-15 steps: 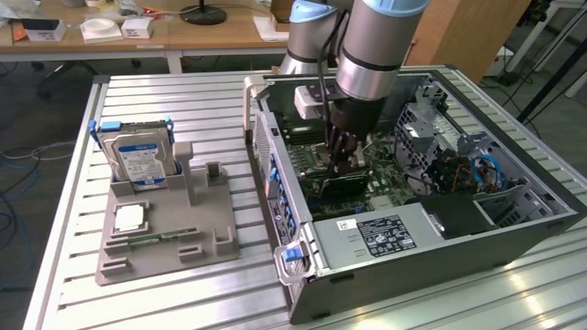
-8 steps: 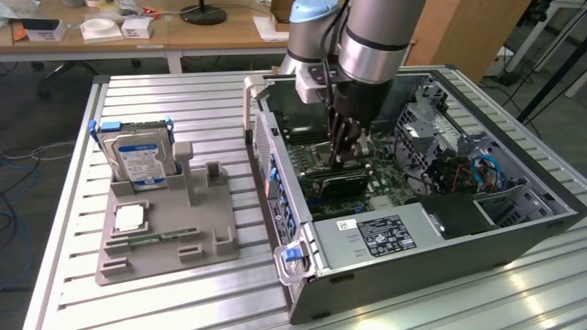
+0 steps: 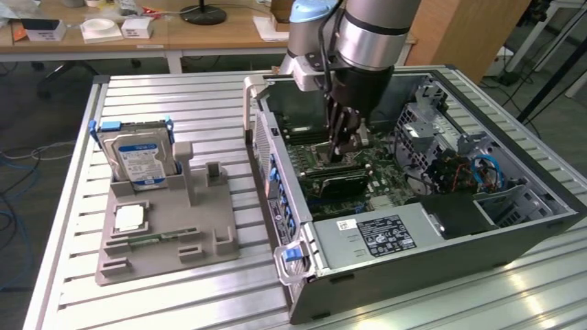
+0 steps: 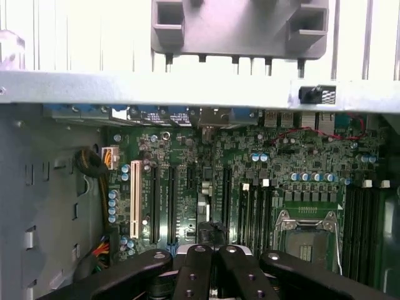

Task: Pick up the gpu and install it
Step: 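Press down on the gpu until it lock into place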

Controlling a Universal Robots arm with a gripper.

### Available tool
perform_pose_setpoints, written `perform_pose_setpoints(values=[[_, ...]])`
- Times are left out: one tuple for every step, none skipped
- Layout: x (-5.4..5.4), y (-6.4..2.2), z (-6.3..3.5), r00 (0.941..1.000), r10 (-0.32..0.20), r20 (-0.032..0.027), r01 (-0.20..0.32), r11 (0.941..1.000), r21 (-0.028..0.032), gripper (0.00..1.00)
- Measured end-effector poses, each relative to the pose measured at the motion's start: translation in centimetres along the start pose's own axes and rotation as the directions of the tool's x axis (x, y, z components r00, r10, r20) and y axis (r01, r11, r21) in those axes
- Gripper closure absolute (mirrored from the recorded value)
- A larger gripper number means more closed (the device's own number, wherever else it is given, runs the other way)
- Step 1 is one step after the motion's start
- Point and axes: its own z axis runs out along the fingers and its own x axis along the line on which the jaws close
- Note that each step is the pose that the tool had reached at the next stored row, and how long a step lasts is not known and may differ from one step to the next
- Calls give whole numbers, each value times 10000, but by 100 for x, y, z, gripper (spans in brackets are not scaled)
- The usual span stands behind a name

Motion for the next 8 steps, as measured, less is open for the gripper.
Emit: perform_pose_setpoints(values=[[0, 2, -1, 10000, -1, 2, 1, 10000, 4, 89], [0, 2, -1, 10000, -1, 2, 1, 10000, 4, 89], [0, 2, -1, 10000, -1, 1, 1, 10000, 4, 89], [0, 2, -2, 10000, 0, 0, 0, 10000, 4, 89], [-1, 21, -3, 10000, 0, -3, 0, 10000, 5, 89], [-2, 61, -2, 10000, -1, -3, 1, 10000, 7, 89], [-3, 94, 2, 10000, 1, -1, -1, 10000, 8, 89], [-3, 132, 7, 10000, 0, -1, 0, 10000, 8, 89]])
